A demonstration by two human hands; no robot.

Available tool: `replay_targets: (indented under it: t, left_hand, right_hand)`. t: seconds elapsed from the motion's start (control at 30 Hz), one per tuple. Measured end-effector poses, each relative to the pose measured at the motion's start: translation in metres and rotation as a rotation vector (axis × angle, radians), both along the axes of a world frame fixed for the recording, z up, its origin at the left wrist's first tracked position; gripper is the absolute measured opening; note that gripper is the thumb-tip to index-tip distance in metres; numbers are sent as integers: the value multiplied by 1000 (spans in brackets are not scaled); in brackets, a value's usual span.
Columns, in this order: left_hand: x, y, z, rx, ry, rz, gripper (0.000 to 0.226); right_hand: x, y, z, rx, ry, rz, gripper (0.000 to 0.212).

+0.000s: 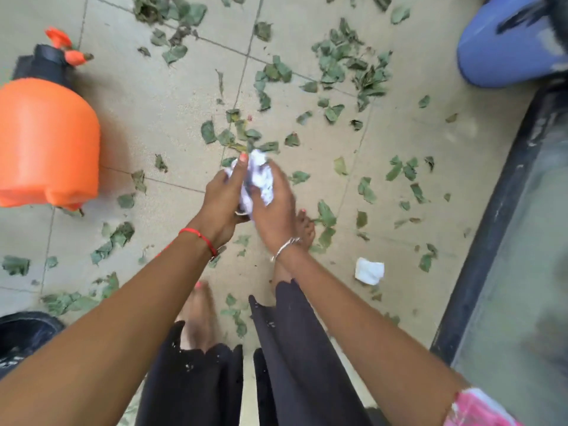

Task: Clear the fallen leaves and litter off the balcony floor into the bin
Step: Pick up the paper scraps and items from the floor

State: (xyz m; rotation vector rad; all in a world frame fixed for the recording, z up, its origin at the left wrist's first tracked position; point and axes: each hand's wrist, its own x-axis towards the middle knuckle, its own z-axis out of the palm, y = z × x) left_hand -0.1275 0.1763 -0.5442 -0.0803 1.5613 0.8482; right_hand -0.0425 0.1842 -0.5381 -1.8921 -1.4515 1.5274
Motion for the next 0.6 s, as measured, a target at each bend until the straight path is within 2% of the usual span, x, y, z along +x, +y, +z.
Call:
replay_targets:
  t: [0.07, 0.13, 0.2, 0.27, 0.33, 0.4, 0.47, 0.53, 0.6]
  left_hand:
    - [13, 1, 10, 42, -81, -83, 28]
    - [28, -4, 16, 40, -157, -165, 23]
    - [42, -12, 17, 5, -136, -224, 19]
    - [62, -23, 13, -19, -37, -321, 19]
    - [82, -33, 4, -30, 43, -429, 18]
    - [103, -41, -1, -17, 101, -541, 21]
    - [126, -50, -13, 18, 118, -669, 22]
    - [140, -53, -19, 57, 131, -761, 22]
    - [151, -56, -31, 99, 132, -819, 24]
  right_hand:
    - [18, -19, 21, -79, 39, 115, 48]
    - [31, -36, 48, -99, 39, 109, 50]
    - [56, -58, 7, -15, -50, 85, 52]
    - [72, -73, -8, -54, -246, 4, 58]
    - [98, -90, -31, -62, -247, -160, 49]
    - [125, -94, -27, -62, -120, -536, 33]
    - [162, -103, -39, -110, -161, -819, 30]
    - [194, -115, -61, -155, -324, -836, 36]
    - [221, -128, -84, -225, -424, -724, 49]
